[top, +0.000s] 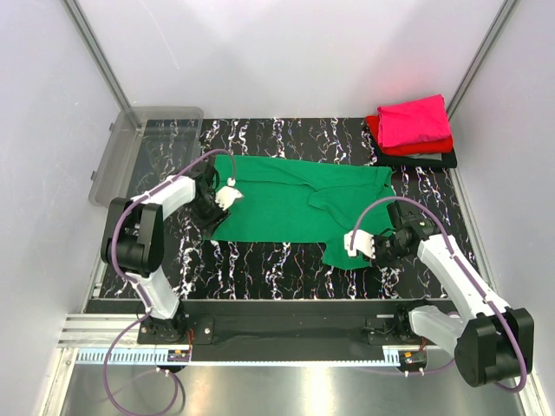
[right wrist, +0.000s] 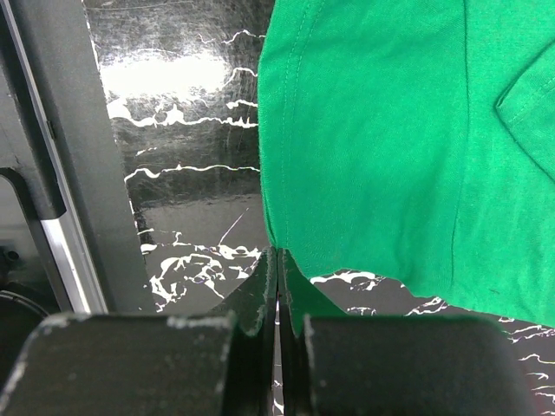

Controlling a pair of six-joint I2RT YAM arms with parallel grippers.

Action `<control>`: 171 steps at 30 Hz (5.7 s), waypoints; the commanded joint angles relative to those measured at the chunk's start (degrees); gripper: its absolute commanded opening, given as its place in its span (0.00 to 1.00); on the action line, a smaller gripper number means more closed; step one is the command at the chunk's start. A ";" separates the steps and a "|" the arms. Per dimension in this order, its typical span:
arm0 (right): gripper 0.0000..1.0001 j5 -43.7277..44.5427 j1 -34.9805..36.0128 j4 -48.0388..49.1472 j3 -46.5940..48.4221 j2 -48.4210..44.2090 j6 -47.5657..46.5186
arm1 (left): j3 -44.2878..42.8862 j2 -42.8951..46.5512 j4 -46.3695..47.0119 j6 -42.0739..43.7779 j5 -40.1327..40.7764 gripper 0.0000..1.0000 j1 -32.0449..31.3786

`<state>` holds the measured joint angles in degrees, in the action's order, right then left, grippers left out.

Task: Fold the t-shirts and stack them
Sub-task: Fold the tshirt

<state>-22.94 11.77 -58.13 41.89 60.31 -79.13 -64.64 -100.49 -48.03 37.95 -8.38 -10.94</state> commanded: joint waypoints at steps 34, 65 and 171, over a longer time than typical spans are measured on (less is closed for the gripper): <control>0.00 2.46 1.06 7.94 11.19 1.82 23.93 | -7.95 1.08 -6.37 -2.71 -1.02 0.00 0.22; 0.00 5.10 -7.11 23.59 50.73 38.90 30.09 | -38.62 -16.23 -11.65 -2.97 6.01 0.00 2.33; 0.43 -8.88 -2.28 7.68 76.25 65.55 42.39 | -49.88 -26.08 -6.63 -7.19 6.71 0.20 -0.31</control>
<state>-30.22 9.58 -50.37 120.70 130.02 -36.16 -113.14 -130.56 -53.69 29.93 1.45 -10.55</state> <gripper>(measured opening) 0.425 0.209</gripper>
